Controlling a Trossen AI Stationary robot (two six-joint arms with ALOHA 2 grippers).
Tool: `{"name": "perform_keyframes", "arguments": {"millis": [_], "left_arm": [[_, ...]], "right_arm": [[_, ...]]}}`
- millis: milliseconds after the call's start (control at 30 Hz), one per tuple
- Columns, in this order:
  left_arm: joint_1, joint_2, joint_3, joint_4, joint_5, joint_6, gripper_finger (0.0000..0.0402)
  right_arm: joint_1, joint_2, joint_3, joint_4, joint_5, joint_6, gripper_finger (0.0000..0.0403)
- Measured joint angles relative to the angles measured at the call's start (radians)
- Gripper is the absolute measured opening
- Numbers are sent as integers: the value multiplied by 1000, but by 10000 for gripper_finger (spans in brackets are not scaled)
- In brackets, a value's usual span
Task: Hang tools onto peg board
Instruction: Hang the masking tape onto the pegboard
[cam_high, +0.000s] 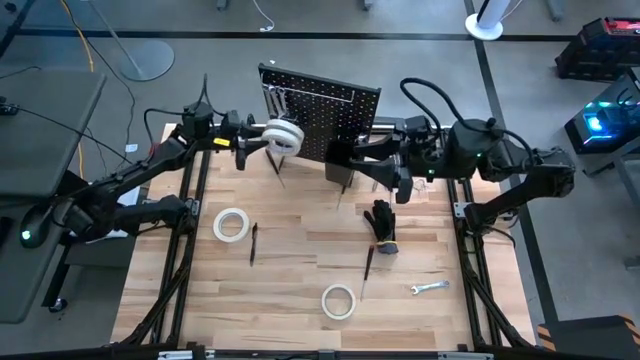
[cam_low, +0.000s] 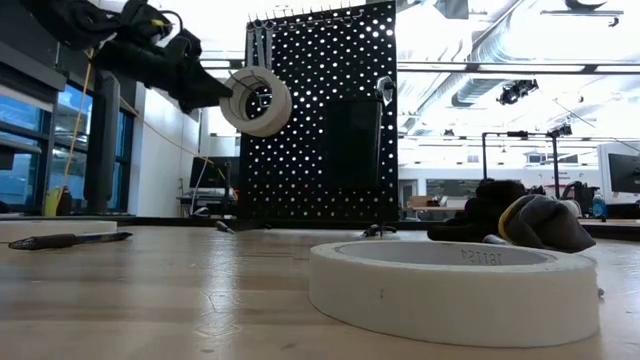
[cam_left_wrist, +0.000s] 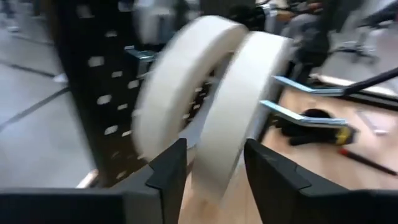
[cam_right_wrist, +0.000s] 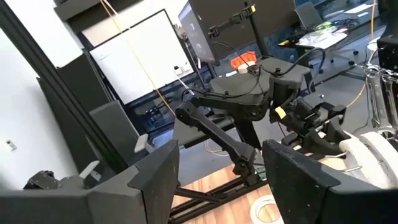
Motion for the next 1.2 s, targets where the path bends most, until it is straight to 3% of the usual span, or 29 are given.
{"name": "perform_keyframes", "arguments": {"millis": [300,500,667,733,833,900,1000,1100,1200], "left_arm": [[0,-123,0,-159,-207,60,190],[-11,-237,0,-384,-212,-42,198],[-111,-320,0,-683,-283,-115,198],[-185,-329,-5,-684,-362,-148,198],[-280,-303,0,-683,-428,-259,198],[-326,-253,0,-694,-421,-457,197],[-391,-173,-4,-702,-313,-681,197],[-467,-104,0,-702,-222,-742,197],[-553,-40,-1,-855,-306,-748,197]], "right_arm": [[11,0,0,-1,11,-2,220],[27,-1,0,-8,11,-13,220],[32,-3,0,-16,10,-42,220],[31,-3,0,-17,10,-58,220],[30,-3,0,-27,12,-68,220],[20,-3,0,-32,12,-73,220],[16,-3,0,-47,12,-86,220],[10,-3,0,-66,13,-89,220],[9,-3,0,-97,12,-88,220]]}}
